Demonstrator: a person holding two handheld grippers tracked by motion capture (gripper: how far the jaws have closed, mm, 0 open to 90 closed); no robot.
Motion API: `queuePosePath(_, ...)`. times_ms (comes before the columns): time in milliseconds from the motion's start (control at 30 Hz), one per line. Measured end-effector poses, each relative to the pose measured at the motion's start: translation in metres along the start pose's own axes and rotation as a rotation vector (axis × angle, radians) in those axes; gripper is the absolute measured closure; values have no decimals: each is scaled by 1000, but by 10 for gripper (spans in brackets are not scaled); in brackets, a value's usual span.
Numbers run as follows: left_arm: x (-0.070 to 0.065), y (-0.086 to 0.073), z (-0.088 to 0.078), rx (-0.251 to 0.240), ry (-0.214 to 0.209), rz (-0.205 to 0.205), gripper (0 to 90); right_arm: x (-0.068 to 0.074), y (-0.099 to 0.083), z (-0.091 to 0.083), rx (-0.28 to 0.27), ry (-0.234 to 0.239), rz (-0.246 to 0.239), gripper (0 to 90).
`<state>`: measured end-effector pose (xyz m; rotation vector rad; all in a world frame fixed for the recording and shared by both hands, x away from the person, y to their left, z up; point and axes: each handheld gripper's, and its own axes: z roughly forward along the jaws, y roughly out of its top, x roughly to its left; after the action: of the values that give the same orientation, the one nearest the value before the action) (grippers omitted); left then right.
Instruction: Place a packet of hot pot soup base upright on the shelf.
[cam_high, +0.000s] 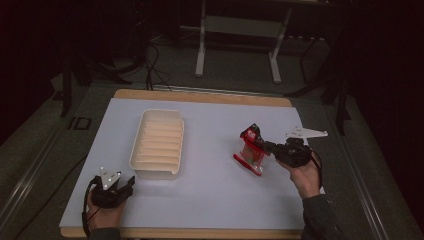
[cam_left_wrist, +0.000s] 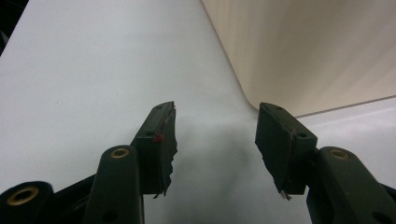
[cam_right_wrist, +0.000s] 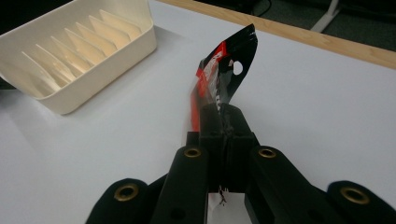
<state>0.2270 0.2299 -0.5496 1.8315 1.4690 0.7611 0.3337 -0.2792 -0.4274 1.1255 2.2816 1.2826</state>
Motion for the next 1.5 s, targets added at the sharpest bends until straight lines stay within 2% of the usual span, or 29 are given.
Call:
queuePosePath(400, 1, 0, 0, 1, -4, -3, 475, 6, 10, 5, -5, 12, -46, 889)
queuePosePath(933, 1, 0, 0, -6, -12, -10, 490, 13, 23, 16, -36, 39, -62, 889)
queuePosePath(1500, 1, 0, 0, 0, -12, -1, 497, 15, 34, 30, -34, 45, -88, 889)
